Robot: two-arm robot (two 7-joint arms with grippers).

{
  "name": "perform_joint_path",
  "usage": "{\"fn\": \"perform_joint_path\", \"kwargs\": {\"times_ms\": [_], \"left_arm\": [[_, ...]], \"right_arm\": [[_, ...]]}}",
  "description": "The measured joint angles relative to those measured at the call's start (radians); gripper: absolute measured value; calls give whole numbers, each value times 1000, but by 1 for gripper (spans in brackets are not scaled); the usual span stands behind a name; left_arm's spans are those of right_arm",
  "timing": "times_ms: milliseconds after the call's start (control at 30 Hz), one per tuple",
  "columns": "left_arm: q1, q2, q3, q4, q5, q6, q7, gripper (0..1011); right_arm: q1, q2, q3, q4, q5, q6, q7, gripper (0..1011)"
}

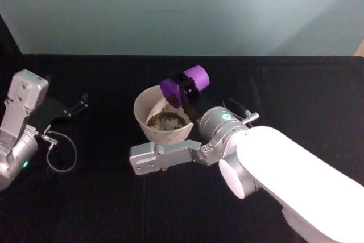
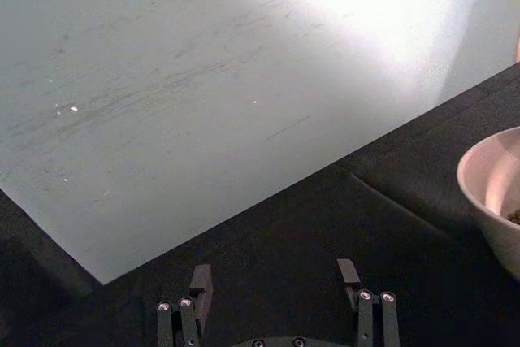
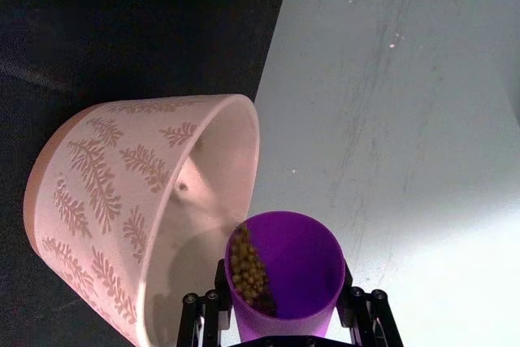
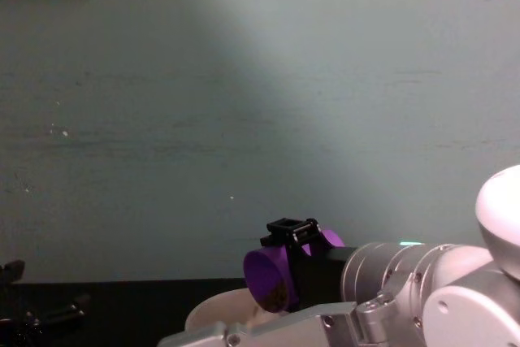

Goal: Pick up the cup and pour the mung beans from the cup into the bowl.

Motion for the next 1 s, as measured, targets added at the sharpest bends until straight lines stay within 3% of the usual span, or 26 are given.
{"fn": "perform_joint_path", "kwargs": {"times_ms": [1000], "left_arm": [[0, 0, 0, 0, 0, 0, 0, 1000]], "right_arm": [[6, 1, -11, 2, -24, 3, 3, 724]]}}
